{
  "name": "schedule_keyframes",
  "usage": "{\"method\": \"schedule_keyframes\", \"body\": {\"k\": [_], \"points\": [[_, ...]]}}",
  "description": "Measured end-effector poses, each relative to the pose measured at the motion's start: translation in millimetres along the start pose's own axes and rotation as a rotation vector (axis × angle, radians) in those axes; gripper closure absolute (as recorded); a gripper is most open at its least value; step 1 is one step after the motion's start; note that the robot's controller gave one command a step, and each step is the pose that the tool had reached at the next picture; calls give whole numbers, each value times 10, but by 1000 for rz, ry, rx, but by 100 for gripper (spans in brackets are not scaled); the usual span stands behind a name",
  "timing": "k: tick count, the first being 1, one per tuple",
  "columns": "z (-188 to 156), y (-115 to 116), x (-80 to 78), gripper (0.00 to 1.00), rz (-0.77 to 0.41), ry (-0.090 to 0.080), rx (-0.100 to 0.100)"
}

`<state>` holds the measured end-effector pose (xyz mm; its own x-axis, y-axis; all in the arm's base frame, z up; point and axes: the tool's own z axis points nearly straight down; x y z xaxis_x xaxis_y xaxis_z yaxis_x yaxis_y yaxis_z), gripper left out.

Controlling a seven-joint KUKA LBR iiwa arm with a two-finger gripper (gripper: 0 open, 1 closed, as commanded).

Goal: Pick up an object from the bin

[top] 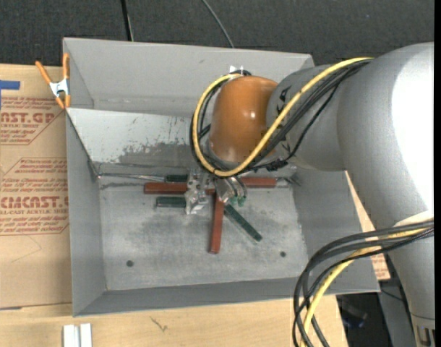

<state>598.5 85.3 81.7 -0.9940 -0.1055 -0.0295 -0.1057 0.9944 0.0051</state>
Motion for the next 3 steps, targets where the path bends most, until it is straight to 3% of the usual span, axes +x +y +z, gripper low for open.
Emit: {"method": "schedule_keyframes", "body": {"k": [1, 2, 3], "points": [[-543, -13, 151, 100, 16, 32, 4], [-1104, 47, 8, 0, 19, 22, 4], [-1083, 44, 22, 0, 19, 27, 4]]}}
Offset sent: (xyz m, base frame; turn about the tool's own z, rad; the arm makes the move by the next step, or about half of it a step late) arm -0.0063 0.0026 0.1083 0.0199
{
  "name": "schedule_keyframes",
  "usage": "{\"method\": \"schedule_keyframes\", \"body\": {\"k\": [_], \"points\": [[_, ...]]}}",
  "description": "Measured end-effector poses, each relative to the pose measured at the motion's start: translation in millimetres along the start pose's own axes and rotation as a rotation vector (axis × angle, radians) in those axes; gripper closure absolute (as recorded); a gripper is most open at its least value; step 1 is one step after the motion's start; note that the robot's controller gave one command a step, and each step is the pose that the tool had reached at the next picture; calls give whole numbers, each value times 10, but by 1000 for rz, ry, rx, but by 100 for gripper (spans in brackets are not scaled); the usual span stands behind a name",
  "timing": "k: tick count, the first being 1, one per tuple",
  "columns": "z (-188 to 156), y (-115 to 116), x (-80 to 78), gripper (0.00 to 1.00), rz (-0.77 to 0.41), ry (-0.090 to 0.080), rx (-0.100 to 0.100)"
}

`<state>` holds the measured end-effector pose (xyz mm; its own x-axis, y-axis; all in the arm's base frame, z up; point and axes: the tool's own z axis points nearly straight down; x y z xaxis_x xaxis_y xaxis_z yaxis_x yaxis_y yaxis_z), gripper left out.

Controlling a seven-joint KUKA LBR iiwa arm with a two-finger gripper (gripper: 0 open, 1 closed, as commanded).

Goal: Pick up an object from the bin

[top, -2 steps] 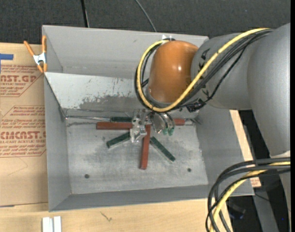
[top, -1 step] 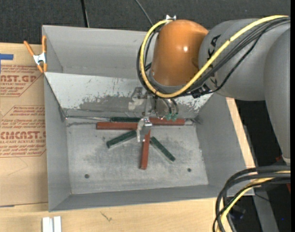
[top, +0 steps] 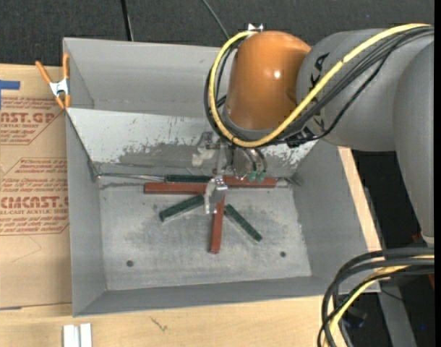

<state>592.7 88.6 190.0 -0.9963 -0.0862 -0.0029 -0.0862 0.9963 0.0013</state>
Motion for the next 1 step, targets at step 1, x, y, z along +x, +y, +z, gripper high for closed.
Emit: {"method": "schedule_keyframes", "body": {"k": [1], "points": [[613, 7, 48, 0, -27, -4, 0]]}}
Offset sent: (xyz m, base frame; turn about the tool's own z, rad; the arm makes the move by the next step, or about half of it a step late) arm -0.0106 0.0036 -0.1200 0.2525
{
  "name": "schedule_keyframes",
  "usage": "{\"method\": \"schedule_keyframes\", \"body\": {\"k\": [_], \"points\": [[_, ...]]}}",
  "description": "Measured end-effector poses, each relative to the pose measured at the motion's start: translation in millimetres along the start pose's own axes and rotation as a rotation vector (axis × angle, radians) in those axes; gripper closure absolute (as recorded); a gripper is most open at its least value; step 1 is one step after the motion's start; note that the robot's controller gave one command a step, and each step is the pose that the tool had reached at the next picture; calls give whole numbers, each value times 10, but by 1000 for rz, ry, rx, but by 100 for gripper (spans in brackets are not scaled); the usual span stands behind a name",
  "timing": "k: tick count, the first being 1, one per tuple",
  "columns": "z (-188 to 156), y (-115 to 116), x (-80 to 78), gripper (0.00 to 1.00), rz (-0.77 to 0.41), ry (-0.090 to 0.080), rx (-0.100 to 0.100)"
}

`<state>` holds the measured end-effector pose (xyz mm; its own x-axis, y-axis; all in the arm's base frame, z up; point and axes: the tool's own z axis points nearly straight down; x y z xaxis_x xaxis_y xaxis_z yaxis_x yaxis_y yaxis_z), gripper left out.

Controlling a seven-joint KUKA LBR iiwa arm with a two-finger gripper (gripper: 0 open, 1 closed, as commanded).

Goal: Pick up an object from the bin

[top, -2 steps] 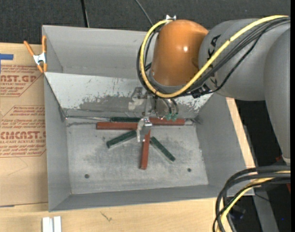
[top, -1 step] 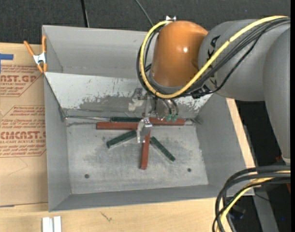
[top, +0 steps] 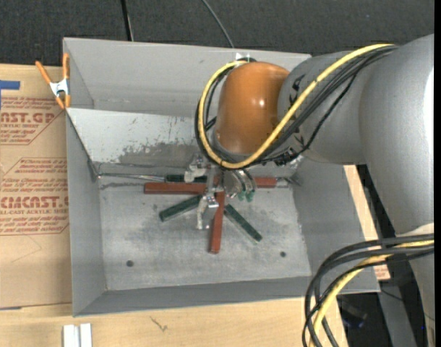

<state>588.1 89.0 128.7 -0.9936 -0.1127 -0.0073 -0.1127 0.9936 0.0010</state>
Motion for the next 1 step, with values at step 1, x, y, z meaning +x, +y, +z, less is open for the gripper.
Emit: {"method": "schedule_keyframes", "body": {"k": [1], "points": [[491, 46, -28, 100, 279, -22, -4]]}}
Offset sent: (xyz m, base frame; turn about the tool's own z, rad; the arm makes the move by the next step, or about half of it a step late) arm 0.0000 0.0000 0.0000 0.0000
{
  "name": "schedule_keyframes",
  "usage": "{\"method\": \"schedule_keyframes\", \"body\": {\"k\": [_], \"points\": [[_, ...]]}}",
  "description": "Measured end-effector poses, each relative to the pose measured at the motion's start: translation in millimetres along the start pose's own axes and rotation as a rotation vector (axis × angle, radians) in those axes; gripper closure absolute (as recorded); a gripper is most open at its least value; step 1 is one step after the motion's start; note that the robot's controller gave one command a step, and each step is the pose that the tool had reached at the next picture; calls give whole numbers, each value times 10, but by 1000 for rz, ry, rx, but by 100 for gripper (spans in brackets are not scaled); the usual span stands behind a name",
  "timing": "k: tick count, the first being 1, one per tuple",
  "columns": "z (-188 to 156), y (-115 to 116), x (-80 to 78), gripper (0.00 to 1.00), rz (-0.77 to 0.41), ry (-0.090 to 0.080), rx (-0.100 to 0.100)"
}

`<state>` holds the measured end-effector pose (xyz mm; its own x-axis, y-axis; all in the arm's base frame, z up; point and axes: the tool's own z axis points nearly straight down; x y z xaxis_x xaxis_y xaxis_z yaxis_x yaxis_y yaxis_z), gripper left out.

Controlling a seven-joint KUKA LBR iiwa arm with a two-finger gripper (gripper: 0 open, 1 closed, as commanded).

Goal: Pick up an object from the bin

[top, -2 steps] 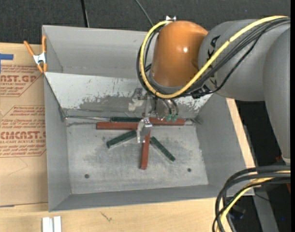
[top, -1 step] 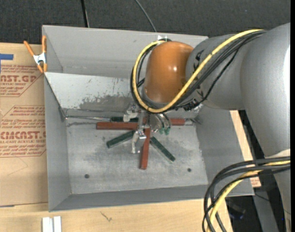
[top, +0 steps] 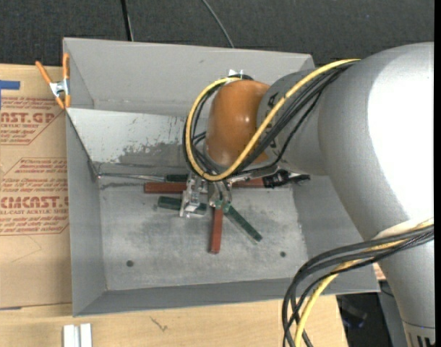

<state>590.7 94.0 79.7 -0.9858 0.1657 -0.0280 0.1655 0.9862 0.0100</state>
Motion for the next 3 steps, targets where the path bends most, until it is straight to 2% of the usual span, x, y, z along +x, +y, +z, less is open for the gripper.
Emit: {"method": "schedule_keyframes", "body": {"k": [1, 2, 3], "points": [[0, 0, 0, 100, 0, 0, 0], [-398, 16, 34, 100, -2, 32, 10], [-571, 38, -41, 100, 6, 15, 5]]}}
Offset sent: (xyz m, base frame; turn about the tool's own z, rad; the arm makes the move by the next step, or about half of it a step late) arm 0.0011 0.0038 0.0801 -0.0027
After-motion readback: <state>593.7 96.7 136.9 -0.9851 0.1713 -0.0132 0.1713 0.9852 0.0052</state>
